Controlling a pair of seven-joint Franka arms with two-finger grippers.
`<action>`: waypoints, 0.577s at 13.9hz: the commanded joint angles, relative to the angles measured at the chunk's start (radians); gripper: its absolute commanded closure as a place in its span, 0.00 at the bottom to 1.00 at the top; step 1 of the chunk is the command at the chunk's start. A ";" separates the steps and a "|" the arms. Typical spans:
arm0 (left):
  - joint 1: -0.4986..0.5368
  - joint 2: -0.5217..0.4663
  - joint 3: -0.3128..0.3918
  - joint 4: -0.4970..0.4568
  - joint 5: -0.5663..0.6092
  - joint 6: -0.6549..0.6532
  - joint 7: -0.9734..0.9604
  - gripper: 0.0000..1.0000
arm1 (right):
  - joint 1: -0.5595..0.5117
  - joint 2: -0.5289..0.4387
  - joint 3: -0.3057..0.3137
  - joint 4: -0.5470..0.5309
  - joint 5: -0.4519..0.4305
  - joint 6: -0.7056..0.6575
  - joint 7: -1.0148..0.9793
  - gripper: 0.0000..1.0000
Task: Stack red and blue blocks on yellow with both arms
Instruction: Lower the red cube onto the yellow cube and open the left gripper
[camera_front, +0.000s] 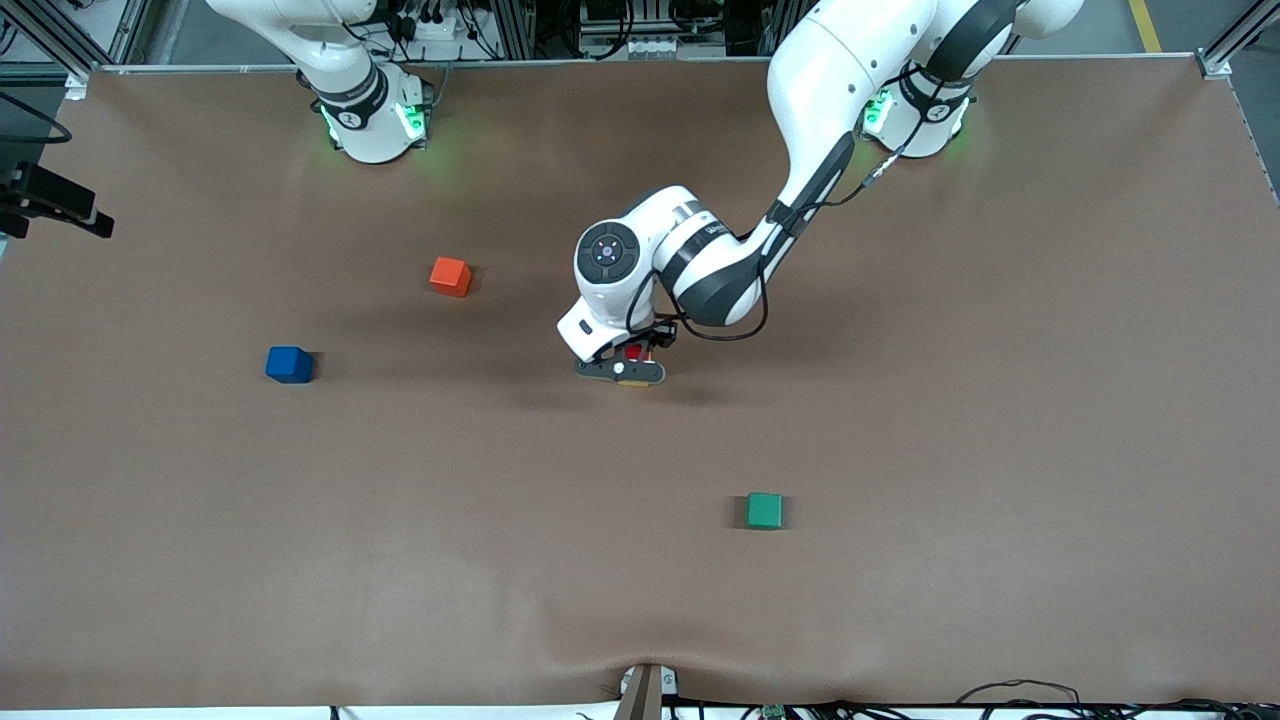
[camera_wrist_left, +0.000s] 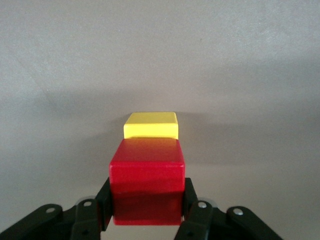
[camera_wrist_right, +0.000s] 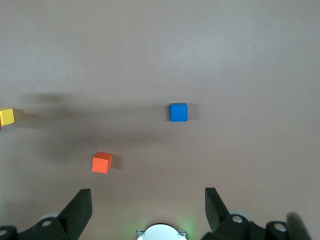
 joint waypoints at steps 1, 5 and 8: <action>-0.014 0.019 0.022 0.038 -0.013 0.011 -0.010 1.00 | -0.011 0.009 0.009 0.020 0.012 -0.006 0.006 0.00; -0.017 0.022 0.033 0.036 -0.013 0.031 -0.012 1.00 | -0.011 0.009 0.009 0.022 0.013 -0.005 0.000 0.00; -0.017 0.034 0.033 0.036 -0.013 0.043 -0.013 1.00 | -0.008 0.015 0.009 0.022 0.013 -0.005 -0.001 0.00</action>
